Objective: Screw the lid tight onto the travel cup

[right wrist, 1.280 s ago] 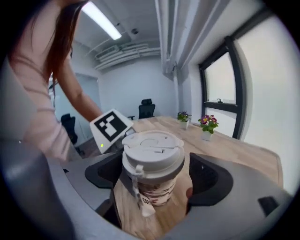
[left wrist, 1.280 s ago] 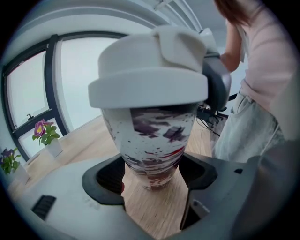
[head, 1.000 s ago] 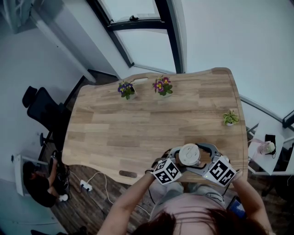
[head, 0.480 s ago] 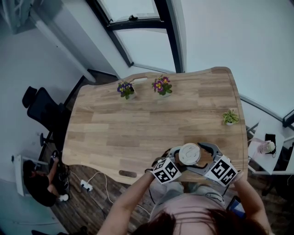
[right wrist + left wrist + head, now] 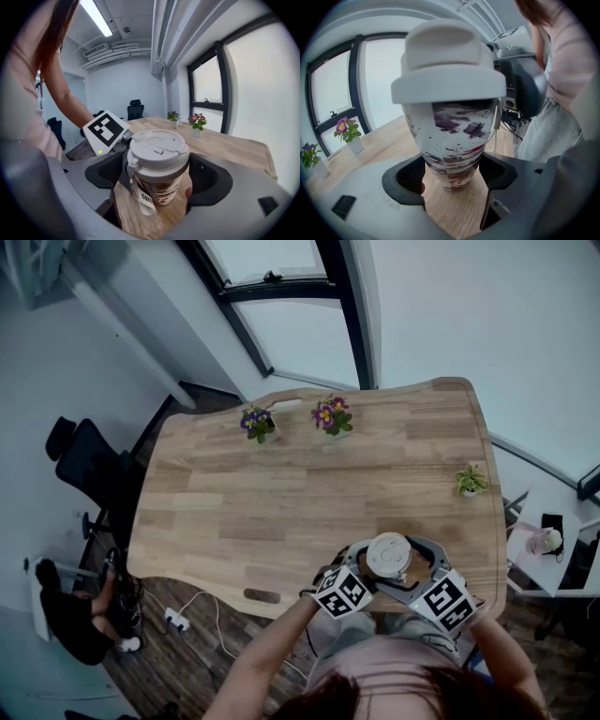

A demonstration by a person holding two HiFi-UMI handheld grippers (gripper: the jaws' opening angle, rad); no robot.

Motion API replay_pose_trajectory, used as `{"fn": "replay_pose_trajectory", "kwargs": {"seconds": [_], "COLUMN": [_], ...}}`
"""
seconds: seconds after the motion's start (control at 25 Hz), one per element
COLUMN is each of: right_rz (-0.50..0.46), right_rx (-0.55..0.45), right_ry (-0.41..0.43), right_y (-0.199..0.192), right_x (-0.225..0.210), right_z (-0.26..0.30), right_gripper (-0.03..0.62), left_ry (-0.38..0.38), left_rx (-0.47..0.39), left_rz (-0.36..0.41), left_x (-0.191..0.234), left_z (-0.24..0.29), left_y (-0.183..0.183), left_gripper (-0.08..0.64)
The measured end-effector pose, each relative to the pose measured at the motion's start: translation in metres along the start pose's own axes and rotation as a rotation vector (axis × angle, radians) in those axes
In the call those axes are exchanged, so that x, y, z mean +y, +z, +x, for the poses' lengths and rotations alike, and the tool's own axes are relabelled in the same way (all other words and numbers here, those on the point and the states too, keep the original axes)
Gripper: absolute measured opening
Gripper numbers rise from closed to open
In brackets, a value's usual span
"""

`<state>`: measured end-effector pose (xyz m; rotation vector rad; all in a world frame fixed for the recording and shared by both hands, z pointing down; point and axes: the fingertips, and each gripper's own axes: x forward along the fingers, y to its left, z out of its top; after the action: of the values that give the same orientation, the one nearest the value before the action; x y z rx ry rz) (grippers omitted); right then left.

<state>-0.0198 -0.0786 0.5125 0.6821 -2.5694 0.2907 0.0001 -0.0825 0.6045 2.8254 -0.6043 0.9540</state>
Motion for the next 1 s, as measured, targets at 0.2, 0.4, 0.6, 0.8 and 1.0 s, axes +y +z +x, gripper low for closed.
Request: {"fn": "replay_pose_trajectory", "kwargs": {"seconds": [0.2, 0.4, 0.6, 0.8, 1.0], "right_rz": [-0.079, -0.043, 0.032, 0.059, -0.035], "right_rx": [0.066, 0.033, -0.017, -0.011, 0.049], "right_ry": [0.124, 0.078, -0.09, -0.048, 0.096], "right_y": [-0.006, -0.005, -0.003, -0.004, -0.004], "right_x": [0.001, -0.002, -0.007, -0.004, -0.002], "right_z": [-0.005, -0.001, -0.001, -0.001, -0.004], "right_gripper": [0.405, 0.403, 0.397, 0.399, 0.399], "left_ry": [-0.088, -0.109, -0.003, -0.023, -0.116], "left_rx": [0.032, 0.049, -0.004, 0.003, 0.048], "left_rz": [0.059, 0.076, -0.001, 0.001, 0.072], "left_x": [-0.005, -0.004, 0.002, 0.001, -0.003], "left_z": [-0.001, 0.0, 0.001, 0.001, -0.001], "left_y": [-0.002, -0.002, 0.0, -0.001, -0.003], "left_gripper": [0.347, 0.347, 0.345, 0.347, 0.347]}}
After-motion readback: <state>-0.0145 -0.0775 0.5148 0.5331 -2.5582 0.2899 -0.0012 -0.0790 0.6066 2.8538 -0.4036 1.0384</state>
